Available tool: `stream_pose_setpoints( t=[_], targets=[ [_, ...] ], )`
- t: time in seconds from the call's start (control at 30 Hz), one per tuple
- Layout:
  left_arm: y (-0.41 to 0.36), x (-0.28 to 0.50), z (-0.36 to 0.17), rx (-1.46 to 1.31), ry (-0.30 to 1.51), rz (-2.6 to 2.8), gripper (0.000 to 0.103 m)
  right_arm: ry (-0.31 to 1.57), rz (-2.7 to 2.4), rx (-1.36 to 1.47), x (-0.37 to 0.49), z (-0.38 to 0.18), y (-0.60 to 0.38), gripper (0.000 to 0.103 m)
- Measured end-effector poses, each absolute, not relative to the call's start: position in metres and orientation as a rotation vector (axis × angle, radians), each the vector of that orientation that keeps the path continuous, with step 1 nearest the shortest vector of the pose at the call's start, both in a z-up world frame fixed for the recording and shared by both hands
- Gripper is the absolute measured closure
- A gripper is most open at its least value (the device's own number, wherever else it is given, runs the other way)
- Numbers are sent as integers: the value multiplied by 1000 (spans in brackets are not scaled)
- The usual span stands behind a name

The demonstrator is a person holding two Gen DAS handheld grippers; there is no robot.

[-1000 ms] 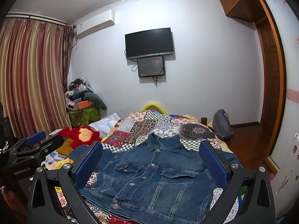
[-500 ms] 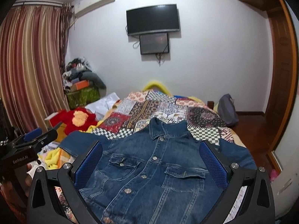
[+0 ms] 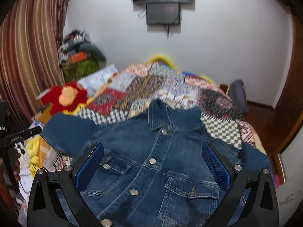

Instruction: Fold large clothes

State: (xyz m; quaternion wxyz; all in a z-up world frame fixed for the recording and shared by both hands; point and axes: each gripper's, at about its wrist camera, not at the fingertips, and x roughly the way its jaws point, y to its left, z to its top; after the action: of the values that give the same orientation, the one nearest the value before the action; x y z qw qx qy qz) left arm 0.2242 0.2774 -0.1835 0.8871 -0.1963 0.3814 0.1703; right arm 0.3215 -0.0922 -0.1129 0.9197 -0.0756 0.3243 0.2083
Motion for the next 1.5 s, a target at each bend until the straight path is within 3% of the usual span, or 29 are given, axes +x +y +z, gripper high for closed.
stream_pose_setpoints(
  t=[0.4,0.6,0.73,1.0,1.3,1.37,1.43,1.5],
  targets=[
    [339,249,-256,-642,899,256,0,960,500,-132,391,-197,-67,0],
    [368,252,-271,-845,857,212,3,1066,532,-27,406,-218,-64,0],
    [381,246,-276,-948,832,205,14,1097,533,4,410,-224,-64,0],
    [390,219,-277,-1001,827,250,27,1100,544,21,409,-224,-64,0],
    [399,253,-274,-921,827,318,30,1075,547,-3,403,-216,-64,0],
    [388,256,-266,-812,854,380,46,1072,542,2,403,-213,-67,0],
    [378,257,-258,-694,876,436,81,1067,538,2,402,-209,-70,0],
    [372,255,-245,-611,858,452,92,1056,535,1,400,-204,-73,0]
  ],
)
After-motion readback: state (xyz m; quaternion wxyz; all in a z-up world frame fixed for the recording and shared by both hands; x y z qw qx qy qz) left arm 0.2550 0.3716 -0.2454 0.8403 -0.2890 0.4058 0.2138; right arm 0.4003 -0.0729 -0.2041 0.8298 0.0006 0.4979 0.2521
